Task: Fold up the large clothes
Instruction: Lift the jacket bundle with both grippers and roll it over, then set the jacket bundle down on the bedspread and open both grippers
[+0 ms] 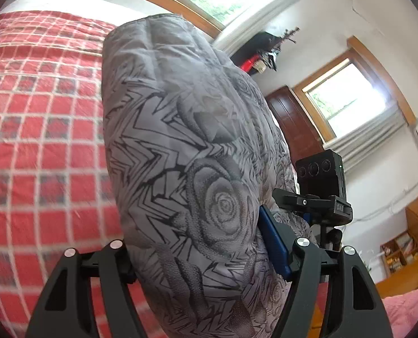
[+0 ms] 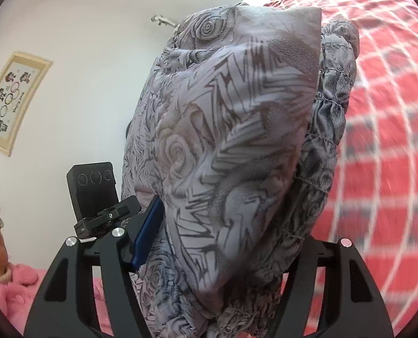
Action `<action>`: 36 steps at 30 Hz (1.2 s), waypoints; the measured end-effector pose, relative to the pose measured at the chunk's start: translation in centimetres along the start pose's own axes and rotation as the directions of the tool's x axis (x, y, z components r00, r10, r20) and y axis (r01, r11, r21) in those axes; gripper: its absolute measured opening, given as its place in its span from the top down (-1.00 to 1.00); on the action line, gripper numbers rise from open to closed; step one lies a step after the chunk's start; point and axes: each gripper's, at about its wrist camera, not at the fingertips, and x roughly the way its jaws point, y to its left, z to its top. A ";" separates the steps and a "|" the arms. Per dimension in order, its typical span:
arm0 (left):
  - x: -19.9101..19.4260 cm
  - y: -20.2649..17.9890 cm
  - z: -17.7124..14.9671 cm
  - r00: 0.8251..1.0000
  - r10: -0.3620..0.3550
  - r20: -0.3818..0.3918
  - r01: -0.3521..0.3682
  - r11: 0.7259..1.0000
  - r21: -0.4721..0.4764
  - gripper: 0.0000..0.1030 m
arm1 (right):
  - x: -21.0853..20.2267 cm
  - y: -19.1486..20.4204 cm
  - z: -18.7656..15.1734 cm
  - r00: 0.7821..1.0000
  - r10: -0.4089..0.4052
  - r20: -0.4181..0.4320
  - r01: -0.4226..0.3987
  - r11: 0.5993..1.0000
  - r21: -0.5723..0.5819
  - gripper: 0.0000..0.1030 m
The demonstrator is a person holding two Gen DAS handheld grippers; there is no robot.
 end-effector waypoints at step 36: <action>1.7 16.7 -1.5 0.997 0.079 -0.022 -0.081 0.959 -0.271 -0.72 | 3.9 -7.8 -5.2 0.976 -0.177 -0.126 0.182 0.983 0.029 -0.49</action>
